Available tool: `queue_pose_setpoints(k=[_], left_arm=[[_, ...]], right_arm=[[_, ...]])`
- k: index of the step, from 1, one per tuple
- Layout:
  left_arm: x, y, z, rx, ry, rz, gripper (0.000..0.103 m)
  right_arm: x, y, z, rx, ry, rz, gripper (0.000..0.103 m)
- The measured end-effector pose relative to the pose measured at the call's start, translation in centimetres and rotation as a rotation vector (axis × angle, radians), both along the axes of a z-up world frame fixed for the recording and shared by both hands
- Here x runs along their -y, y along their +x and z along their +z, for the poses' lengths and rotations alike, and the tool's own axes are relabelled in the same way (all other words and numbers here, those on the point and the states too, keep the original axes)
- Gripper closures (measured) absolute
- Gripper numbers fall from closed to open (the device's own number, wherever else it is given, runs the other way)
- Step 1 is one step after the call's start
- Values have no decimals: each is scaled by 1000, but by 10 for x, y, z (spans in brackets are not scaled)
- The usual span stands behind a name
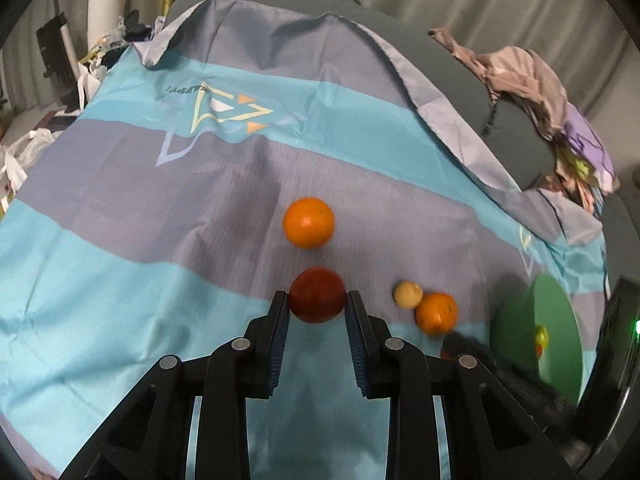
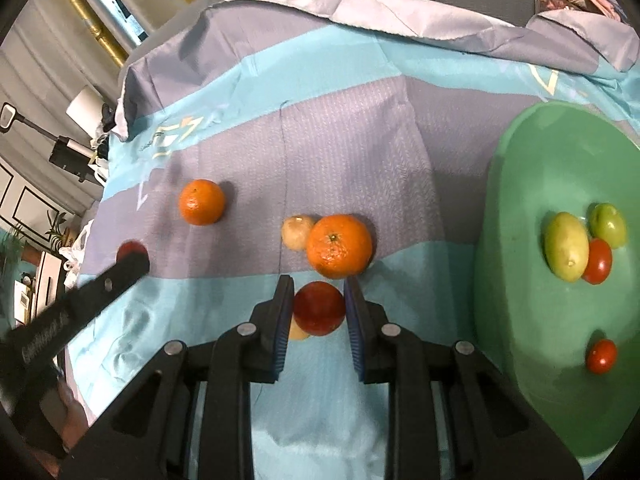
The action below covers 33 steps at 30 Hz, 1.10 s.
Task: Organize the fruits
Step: 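Carry both held red tomatoes over the green bowl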
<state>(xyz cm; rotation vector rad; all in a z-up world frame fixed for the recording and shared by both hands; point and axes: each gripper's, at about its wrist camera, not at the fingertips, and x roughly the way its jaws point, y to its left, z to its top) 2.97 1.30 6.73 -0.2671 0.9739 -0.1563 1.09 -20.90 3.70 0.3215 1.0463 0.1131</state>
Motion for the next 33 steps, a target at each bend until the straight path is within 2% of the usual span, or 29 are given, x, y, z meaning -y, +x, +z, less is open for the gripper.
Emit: queue_pose_setpoints(k=[5, 12, 16, 22, 33], left_arm=[[-1, -18, -1, 10, -14, -31, 74], [8, -33, 6, 82, 46, -79, 74], [14, -37, 7, 91, 43, -108, 74], [29, -49, 14, 139, 83, -151, 74], [61, -66, 24, 172, 83, -258, 74]], right_arm=[[-3, -10, 7, 24, -29, 23, 77], [-6, -24, 15, 54, -58, 38, 77], [-3, -29, 20, 73, -67, 29, 76], [2, -36, 31, 101, -71, 18, 76], [17, -49, 52, 165, -79, -16, 76]])
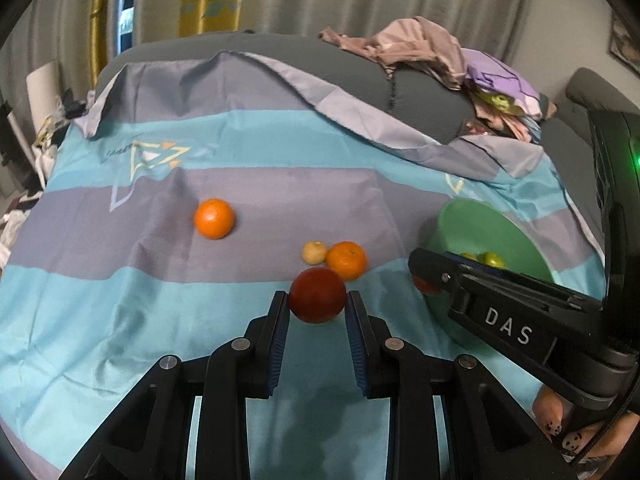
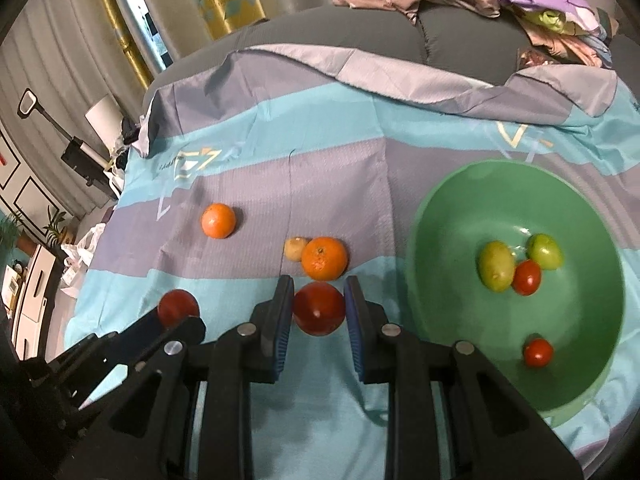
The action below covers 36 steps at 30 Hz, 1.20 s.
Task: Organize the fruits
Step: 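Carry both held red tomatoes over the green bowl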
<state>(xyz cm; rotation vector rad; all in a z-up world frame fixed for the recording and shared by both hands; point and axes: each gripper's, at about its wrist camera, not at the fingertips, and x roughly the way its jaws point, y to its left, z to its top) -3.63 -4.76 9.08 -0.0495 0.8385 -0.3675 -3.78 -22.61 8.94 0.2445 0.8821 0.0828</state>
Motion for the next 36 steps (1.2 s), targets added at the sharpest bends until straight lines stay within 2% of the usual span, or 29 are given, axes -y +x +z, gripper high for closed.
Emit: queue_pose_setpoints(k=[8, 20, 31, 36], left_arm=[[25, -5, 13, 44, 14, -50, 74], [75, -5, 20, 66, -16, -137, 74], [132, 0, 15, 30, -20, -234, 74], [151, 0, 12, 23, -13, -260, 74]], right_arm=[[21, -9, 17, 47, 7, -33, 76], [79, -26, 35, 99, 32, -151, 76], [133, -41, 36, 100, 23, -277, 76], [148, -45, 35, 99, 12, -300, 76]])
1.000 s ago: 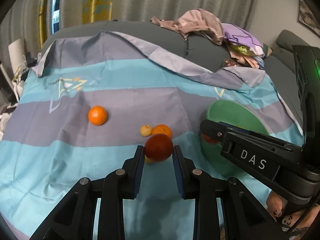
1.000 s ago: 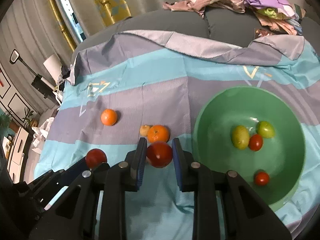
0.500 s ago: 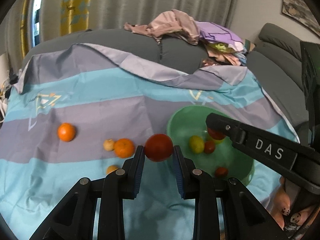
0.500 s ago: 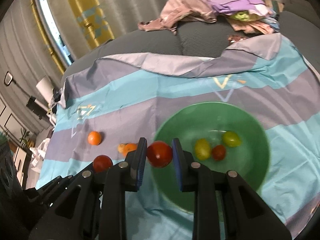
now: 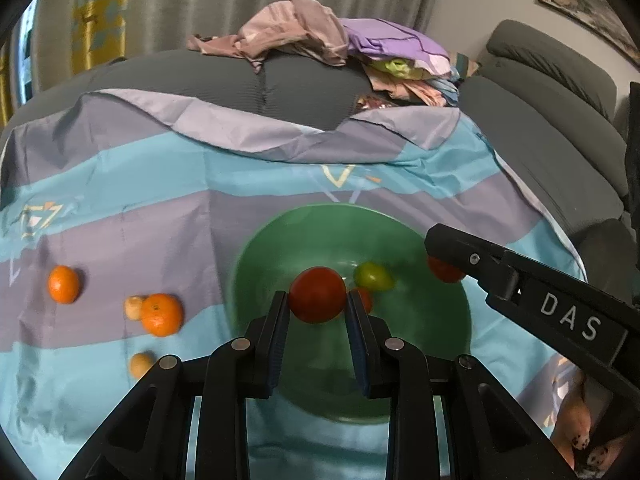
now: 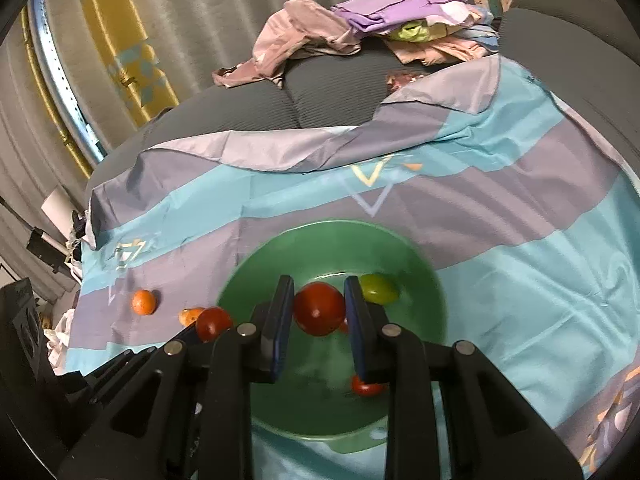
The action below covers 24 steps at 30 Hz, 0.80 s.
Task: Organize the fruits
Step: 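Carry both held red tomatoes over the green bowl, then lower both held red tomatoes down into the green bowl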
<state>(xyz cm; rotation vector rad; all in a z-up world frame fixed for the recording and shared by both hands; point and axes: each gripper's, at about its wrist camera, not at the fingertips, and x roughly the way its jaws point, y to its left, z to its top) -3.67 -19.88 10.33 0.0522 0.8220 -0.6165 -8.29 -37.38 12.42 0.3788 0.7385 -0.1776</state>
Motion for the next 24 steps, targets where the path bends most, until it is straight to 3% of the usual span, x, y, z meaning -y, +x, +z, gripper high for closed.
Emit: queue_pose_setpoints(k=[9, 24], left_arm=[[20, 3, -6, -38, 5, -37, 74], [36, 2, -15, -70, 19, -66, 74]], right_arm=[[28, -3, -12, -45, 10, -55, 76], [36, 3, -26, -113, -1, -85, 75]])
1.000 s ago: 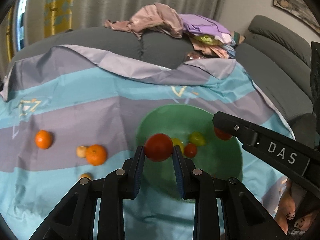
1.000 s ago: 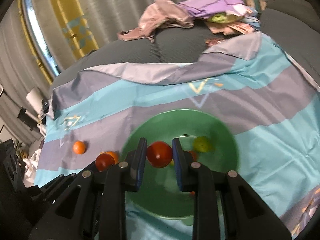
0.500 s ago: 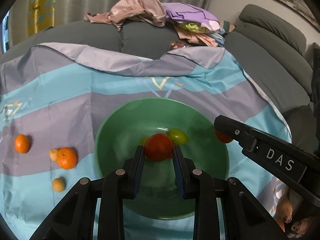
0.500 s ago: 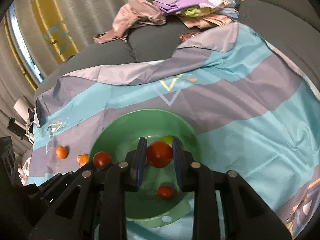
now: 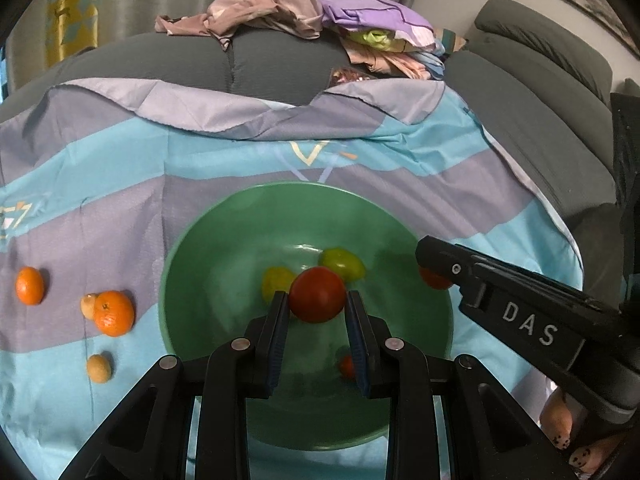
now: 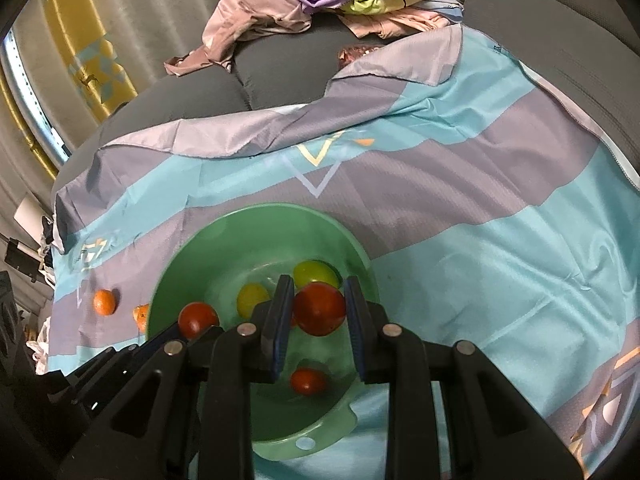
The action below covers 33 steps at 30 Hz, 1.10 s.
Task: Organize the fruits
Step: 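Lower both held red tomatoes down into the green bowl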
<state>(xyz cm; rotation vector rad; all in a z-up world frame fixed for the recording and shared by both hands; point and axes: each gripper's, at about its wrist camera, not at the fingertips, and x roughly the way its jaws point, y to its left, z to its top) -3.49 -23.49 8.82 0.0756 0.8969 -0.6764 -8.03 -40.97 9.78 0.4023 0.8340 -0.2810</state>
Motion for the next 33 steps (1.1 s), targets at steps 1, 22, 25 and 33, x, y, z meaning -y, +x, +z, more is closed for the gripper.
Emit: queue_pose_setpoints(k=[1, 22, 25, 33], left_arm=[[1, 0, -1, -5, -1, 0, 74], [5, 3, -8, -57, -18, -5, 74], [5, 4, -10, -67, -21, -3, 74], [4, 6, -13, -77, -21, -3, 74]], right_arm=[[1, 1, -2, -6, 4, 2, 75], [-3, 12, -14, -78, -29, 16, 75], [-5, 12, -14, -83, -37, 17, 75], [-5, 14, -16, -94, -43, 11, 74]])
